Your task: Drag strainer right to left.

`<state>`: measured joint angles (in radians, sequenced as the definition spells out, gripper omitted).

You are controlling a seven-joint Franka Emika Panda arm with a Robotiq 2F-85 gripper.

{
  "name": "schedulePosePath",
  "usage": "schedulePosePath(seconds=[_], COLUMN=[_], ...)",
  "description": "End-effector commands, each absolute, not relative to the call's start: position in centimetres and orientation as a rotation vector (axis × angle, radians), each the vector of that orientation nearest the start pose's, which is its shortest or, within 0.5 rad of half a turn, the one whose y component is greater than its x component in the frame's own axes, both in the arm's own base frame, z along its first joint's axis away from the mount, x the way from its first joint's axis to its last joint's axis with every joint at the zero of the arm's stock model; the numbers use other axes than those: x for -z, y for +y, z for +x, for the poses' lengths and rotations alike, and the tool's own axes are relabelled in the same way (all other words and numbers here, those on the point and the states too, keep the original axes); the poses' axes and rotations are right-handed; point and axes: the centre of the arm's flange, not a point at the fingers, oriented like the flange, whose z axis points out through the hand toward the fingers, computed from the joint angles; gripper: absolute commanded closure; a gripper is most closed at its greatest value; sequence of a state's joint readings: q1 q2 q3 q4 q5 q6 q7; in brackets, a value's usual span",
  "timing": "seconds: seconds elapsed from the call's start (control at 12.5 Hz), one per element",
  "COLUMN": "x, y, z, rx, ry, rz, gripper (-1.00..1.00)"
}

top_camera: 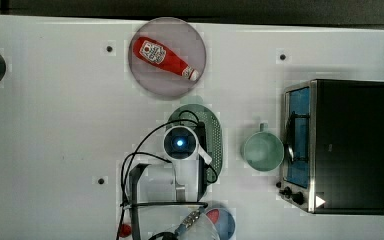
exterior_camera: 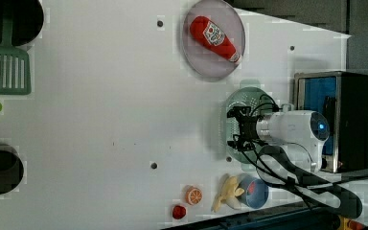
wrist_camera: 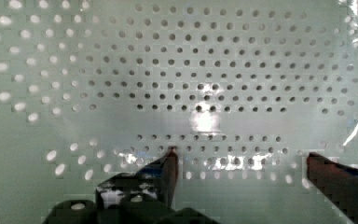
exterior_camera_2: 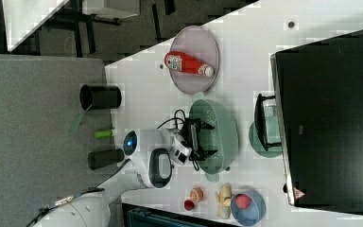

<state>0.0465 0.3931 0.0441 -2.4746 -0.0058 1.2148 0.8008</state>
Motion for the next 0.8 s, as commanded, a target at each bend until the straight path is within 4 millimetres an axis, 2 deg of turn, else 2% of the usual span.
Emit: schedulePosePath(seconds=[0.08, 0.8], x=[-15.2, -15.6], y=[7.7, 15.8], z=[46.7, 46.1], rx=[-0.085, -0.199], ry=[2.143, 2.111], rz=[-2.333, -2.316], gripper=[-1.0, -1.0])
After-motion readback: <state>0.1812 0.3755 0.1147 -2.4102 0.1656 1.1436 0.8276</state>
